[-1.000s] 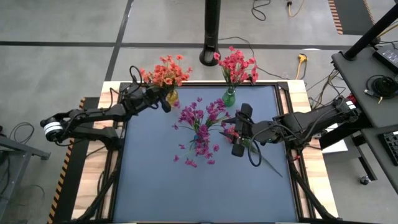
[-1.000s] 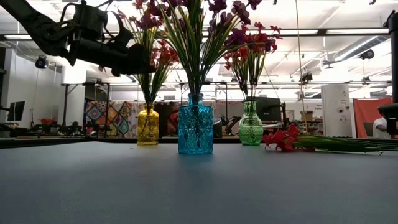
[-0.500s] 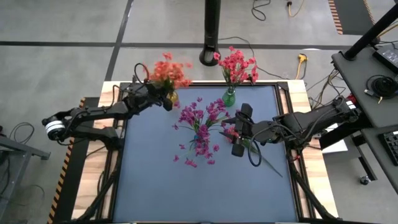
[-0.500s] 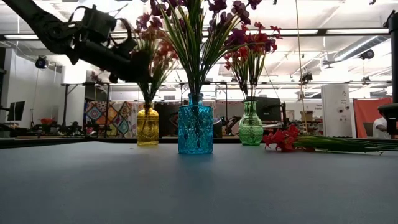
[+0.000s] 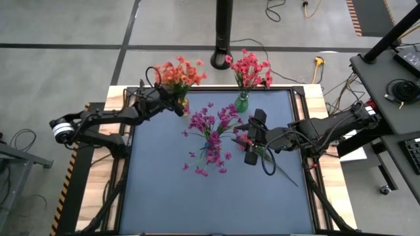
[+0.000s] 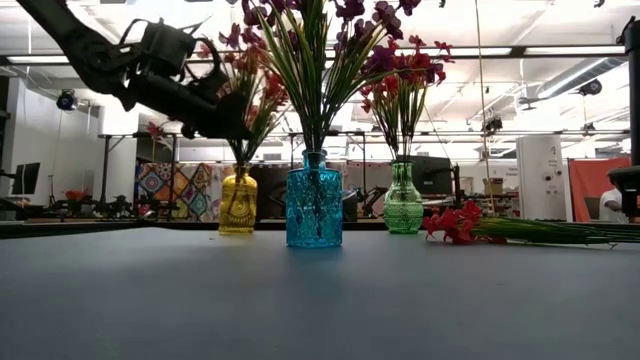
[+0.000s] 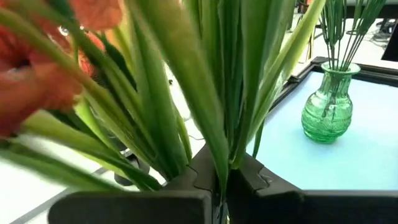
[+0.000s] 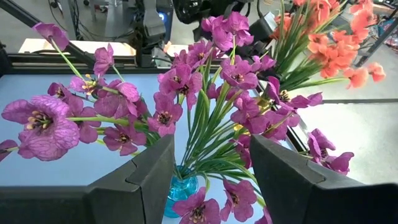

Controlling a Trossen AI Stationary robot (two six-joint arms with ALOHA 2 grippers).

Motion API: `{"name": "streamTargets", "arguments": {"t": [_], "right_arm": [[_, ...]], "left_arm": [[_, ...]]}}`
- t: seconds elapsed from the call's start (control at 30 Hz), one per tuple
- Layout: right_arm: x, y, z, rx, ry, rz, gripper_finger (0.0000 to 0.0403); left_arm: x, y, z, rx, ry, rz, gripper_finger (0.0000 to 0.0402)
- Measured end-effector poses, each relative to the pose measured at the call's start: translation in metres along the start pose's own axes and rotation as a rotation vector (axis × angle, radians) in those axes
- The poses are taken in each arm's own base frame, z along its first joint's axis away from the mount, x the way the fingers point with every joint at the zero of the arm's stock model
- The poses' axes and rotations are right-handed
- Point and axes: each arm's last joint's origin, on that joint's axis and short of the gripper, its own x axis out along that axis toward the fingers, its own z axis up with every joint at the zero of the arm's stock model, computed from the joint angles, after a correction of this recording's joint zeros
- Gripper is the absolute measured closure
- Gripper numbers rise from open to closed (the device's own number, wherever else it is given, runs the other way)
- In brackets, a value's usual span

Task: Sort flowers into vase by color
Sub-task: Put the orange flower into the yellow vase

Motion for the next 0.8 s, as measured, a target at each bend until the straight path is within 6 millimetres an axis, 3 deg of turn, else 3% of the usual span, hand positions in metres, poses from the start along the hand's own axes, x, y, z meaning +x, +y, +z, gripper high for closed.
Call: {"name": "streamTargets", "arguments": {"t": [0.8], "right_arm": [[0.000, 0.000, 0.000, -0.004, 0.000, 0.000, 0.0199]], "left_arm": [[-0.011, 0.000, -0.026, 0.015, -0.036, -0.035, 0.0401]]}}
